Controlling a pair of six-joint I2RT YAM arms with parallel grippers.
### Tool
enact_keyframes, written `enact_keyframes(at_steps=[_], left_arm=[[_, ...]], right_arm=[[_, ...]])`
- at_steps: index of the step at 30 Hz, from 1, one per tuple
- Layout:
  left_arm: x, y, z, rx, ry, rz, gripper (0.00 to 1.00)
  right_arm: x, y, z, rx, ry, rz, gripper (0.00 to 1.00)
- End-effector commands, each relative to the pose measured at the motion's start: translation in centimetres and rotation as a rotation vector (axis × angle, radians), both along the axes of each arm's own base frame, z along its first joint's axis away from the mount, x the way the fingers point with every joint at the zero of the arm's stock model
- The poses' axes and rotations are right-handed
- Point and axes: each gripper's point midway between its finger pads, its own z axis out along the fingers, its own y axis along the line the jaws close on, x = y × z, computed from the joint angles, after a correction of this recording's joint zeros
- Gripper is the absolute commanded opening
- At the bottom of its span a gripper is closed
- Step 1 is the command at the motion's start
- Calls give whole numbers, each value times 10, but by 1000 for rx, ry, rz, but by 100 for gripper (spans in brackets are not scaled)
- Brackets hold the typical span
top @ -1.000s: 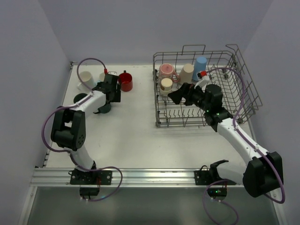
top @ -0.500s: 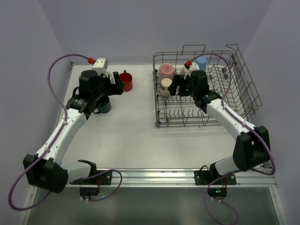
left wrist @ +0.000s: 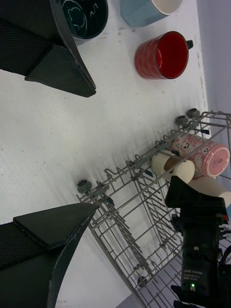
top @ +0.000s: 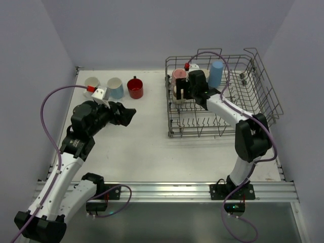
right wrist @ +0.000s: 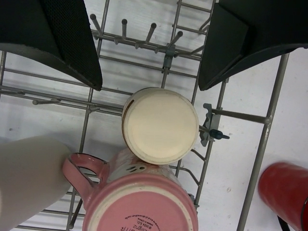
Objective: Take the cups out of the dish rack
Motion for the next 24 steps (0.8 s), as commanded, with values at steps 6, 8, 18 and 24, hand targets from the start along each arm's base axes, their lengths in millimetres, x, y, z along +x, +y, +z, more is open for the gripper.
enact_keyframes(at_steps=[6,8,18,24], left_arm=[[-4,-10,10,2,-48,-43,100],[-5,-11,9,2,-47,-51,100],[-4,-12,7,7,-40,-50,100],[-1,-14,2,4,-17,-53,100]], right_arm=[[30,14,6,-42,-39,15,87],[33,18,-2,-53,-25,23,87],[50,29,-5,-54,-40,45,66],[41,23,23,-17,-129,15,42]])
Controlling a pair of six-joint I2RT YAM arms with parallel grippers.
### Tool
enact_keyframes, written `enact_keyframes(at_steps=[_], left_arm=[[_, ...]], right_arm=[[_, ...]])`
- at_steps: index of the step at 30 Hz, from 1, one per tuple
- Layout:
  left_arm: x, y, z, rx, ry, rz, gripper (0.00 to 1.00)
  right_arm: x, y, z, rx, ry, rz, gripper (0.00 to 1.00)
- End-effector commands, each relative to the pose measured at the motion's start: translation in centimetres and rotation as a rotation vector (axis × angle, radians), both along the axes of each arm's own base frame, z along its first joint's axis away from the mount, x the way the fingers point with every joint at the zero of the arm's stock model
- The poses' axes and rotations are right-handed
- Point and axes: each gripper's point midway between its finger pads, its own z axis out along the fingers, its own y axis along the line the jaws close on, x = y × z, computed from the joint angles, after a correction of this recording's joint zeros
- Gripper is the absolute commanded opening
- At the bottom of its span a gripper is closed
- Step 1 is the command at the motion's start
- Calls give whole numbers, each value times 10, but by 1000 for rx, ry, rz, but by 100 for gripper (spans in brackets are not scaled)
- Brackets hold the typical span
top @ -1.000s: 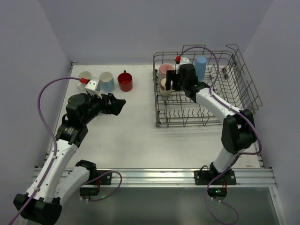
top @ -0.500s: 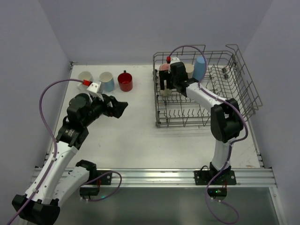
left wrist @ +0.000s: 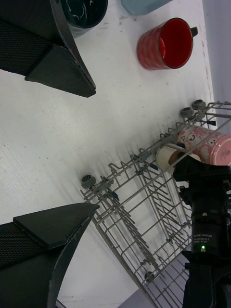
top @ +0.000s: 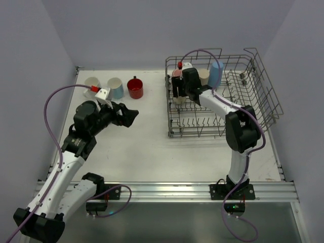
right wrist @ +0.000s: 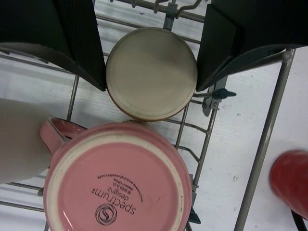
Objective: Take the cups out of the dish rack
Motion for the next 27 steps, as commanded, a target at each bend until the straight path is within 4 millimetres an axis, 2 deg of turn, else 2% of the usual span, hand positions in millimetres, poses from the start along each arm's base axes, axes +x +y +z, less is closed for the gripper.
enact_keyframes(at_steps=[1,3,4,5,7,8,10,11,12,14,15,16,17,19,20,21,23,24,26,27], left_arm=[[3,-5,6,-6,-24,-21,100],[3,-11,5,-19,-13,-55,100],[3,-14,6,-32,-7,-67,100],[2,-19,5,-41,6,-93,100],[1,-24,9,-68,12,-116,100],[1,-27,9,-79,22,-129,100],[-2,-34,18,-117,24,-164,100],[-3,-38,19,-135,43,-191,100],[-3,-42,26,-159,26,-208,100],[-7,-54,33,-236,46,-268,100],[-6,-58,43,-266,15,-292,100],[-7,-62,43,-309,47,-307,100],[-5,-66,41,-331,62,-318,100],[-7,-74,49,-403,63,-362,100],[-6,-78,47,-426,77,-381,100],[-9,-83,54,-449,46,-424,100],[-10,-92,52,-494,90,-455,96],[-11,-94,57,-509,74,-470,96],[-8,-98,53,-532,113,-471,91],[-6,-99,51,-539,118,-461,91]], right_arm=[[-2,-1,70,72,-172,-19,41],[-7,-3,86,114,-209,-33,41],[-13,-5,109,149,-251,-39,41],[-14,-6,123,180,-290,-43,41],[-24,-6,133,231,-307,-48,41],[-30,-8,152,264,-345,-50,41],[-39,-11,159,300,-352,-61,41],[-47,-14,177,335,-384,-61,41],[-54,-14,174,369,-371,-65,41],[-69,-8,186,450,-379,-26,41],[-85,-7,188,527,-360,-18,41],[-94,-4,191,572,-356,1,41],[-107,7,201,642,-360,75,41],[-134,17,201,777,-301,136,41],[-151,29,214,847,-306,245,41],[-162,34,205,909,-253,272,41],[-184,40,210,983,-240,361,41],[-191,41,212,1030,-216,371,41],[-202,39,222,1069,-245,404,41],[-206,38,216,1081,-226,406,41]])
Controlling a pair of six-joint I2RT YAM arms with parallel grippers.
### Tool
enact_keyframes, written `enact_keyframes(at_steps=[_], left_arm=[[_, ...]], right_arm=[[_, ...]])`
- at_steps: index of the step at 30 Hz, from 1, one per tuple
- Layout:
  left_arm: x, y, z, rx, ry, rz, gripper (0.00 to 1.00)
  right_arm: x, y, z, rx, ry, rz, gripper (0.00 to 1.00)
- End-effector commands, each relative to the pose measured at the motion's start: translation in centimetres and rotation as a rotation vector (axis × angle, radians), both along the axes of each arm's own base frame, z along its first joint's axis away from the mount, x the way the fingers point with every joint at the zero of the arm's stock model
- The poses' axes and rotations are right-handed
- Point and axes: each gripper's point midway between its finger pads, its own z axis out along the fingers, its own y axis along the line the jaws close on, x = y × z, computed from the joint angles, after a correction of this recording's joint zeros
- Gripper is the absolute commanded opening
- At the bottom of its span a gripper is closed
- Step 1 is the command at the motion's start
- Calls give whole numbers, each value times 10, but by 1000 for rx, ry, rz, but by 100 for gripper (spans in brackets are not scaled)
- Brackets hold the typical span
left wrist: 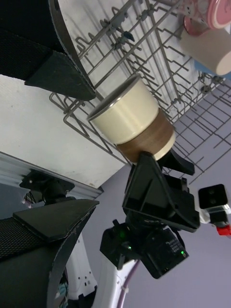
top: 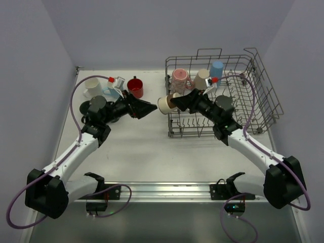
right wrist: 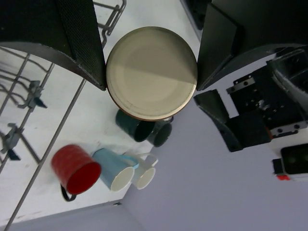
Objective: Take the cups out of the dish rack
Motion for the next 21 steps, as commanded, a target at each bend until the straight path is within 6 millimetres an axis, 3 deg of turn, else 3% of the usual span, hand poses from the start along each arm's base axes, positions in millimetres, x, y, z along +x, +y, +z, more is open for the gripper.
enact_keyframes(at_steps=[1,3,10,15,18,21], left_arm=[[-9,-9,25,-108,-27,-59,90],[-8,-12,25,-123,-20,-69,88],[-11,-25,22,-140,24,-102,66],[-10,-25,18,-123,47,-91,64],[-15,-30,22,-136,37,-120,58],[-19,-33,28,-150,26,-133,39]], right_arm=[[-36,7,58,194,-118,143,42],[-40,8,56,203,-114,160,42],[-52,14,54,262,-119,244,42],[-53,15,53,288,-124,254,43],[-52,18,52,312,-111,273,43],[-48,22,46,322,-83,284,43]])
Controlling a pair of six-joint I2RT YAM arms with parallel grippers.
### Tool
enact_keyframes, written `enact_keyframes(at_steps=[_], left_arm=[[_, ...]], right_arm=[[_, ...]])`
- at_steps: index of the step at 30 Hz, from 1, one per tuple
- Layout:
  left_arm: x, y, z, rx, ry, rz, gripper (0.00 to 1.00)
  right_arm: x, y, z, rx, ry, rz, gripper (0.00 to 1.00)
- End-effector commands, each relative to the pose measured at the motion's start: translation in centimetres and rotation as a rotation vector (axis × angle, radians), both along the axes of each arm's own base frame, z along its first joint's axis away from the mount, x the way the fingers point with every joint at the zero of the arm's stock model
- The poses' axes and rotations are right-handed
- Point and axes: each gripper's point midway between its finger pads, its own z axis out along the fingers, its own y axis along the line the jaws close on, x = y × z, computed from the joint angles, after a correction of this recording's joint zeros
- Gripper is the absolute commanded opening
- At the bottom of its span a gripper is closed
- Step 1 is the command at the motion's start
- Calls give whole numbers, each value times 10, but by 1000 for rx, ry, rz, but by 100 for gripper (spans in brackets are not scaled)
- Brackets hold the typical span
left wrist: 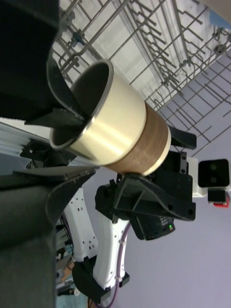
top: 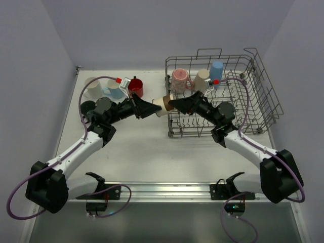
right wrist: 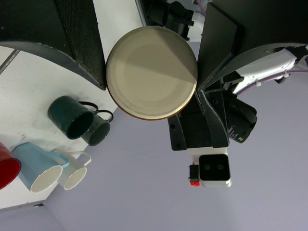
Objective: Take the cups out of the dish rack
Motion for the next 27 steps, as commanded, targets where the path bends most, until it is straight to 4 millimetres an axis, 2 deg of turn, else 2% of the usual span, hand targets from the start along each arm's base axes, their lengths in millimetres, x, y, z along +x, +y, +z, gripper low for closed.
enact_keyframes(at_steps=[1,2,4,5,6,7,10,11,12,13,14,15,17,18,19,20,21,22,24,25,27], left_arm=[[-6,-4,23,-44,-72,-22,36],[-5,-4,25,-49,-80,-21,34],[-4,-5,27,-56,-83,-22,23],[-3,-4,30,-64,-94,-16,17],[-3,-4,31,-65,-100,-10,7],[-1,-3,33,-64,-111,1,0],[14,1,33,-1,-142,78,0],[30,5,30,60,-95,153,0],[40,9,25,131,-124,201,0],[51,13,20,182,-118,243,0],[69,23,31,222,-135,347,0],[75,30,14,313,-113,377,0],[92,45,2,411,-73,467,0],[98,50,-2,459,-81,492,0],[106,52,-15,505,-61,504,0],[113,59,-18,558,-42,539,0],[118,62,-26,613,-39,540,0],[127,62,-50,679,4,533,0],[136,69,-69,791,34,537,0],[141,71,-91,852,72,527,0],[147,84,-109,953,95,559,0]], right_arm=[[-3,3,11,56,-30,39,43],[-2,4,10,57,-22,47,43],[-1,7,4,58,-7,60,43],[-1,8,2,61,4,64,44],[0,8,0,61,8,65,45],[0,8,-3,57,17,65,53],[1,7,-10,47,31,55,75],[2,6,-16,28,42,46,91],[3,6,-19,14,50,38,98],[6,5,-27,-7,80,15,99],[7,2,-32,-22,85,-3,99],[6,-1,-31,-37,68,-22,99],[11,-6,-46,-103,93,-77,99],[10,-11,-45,-119,88,-101,99],[10,-15,-56,-159,125,-122,99],[14,-22,-62,-191,115,-172,99],[10,-27,-58,-199,93,-194,99],[9,-31,-67,-230,119,-210,99],[10,-41,-70,-287,96,-260,99],[6,-44,-71,-310,98,-267,99],[6,-51,-70,-347,74,-299,99]])
